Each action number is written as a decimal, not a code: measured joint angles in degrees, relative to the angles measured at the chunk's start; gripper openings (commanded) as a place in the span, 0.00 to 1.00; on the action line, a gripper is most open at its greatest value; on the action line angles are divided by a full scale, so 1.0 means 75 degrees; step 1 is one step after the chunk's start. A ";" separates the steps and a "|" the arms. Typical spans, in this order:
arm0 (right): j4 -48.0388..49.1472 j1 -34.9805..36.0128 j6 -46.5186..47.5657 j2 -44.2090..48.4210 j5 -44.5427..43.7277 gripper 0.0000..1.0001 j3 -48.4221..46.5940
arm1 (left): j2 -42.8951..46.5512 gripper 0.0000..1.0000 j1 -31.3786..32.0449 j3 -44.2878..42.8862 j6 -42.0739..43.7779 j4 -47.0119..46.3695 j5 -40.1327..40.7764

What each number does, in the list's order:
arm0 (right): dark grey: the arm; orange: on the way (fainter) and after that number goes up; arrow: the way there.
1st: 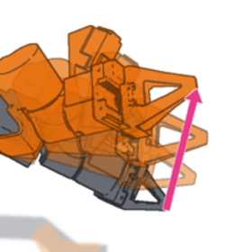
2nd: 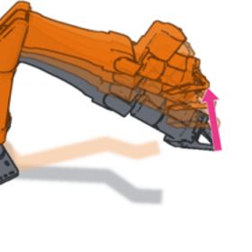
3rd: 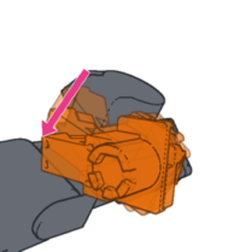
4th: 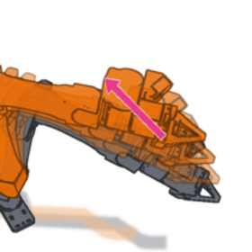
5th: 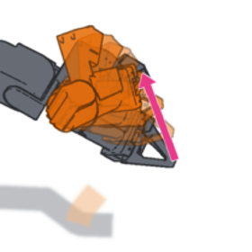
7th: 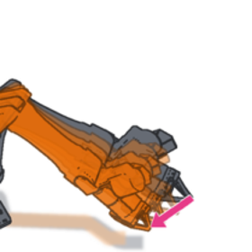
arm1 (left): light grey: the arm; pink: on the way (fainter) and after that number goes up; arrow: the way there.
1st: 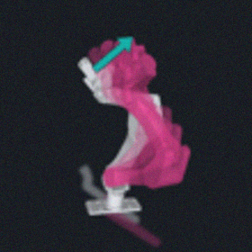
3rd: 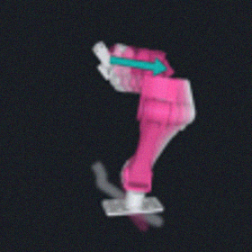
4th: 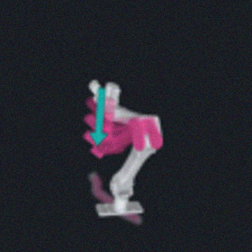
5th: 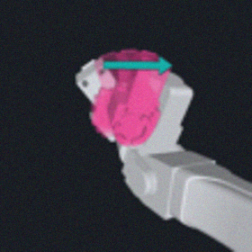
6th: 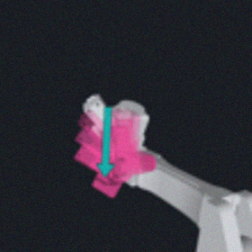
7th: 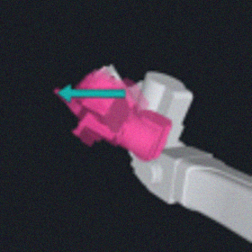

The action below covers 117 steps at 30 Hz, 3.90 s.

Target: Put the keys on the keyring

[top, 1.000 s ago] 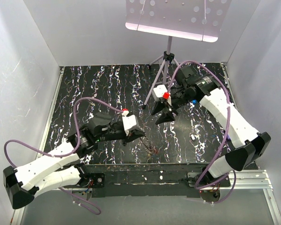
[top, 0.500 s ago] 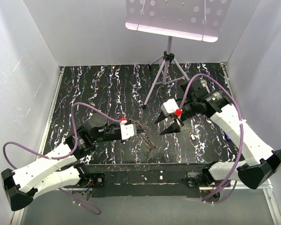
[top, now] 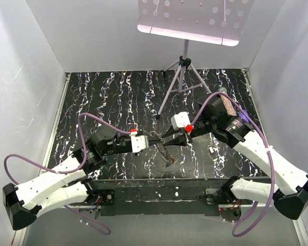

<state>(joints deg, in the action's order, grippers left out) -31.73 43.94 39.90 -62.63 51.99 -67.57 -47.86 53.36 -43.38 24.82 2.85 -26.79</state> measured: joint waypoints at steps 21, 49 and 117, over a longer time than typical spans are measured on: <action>0.0449 0.0023 -0.0968 -0.0015 -0.0361 0.34 0.0245 | 0.0163 0.00 -0.0055 0.0976 -0.1163 -0.1547 -0.0003; 0.0507 -0.0015 -0.1233 -0.0058 -0.0318 0.05 0.0399 | 0.0446 0.00 -0.0108 0.1463 -0.1894 -0.2585 0.0102; 0.1789 -0.0160 -0.2323 -0.0807 0.0501 0.01 0.0294 | 0.0988 0.00 -0.0449 0.2194 -0.2801 -0.3637 0.0455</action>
<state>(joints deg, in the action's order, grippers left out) -18.31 42.74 22.48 -68.69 55.75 -65.36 -40.45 50.00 -26.92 3.81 -24.43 -23.38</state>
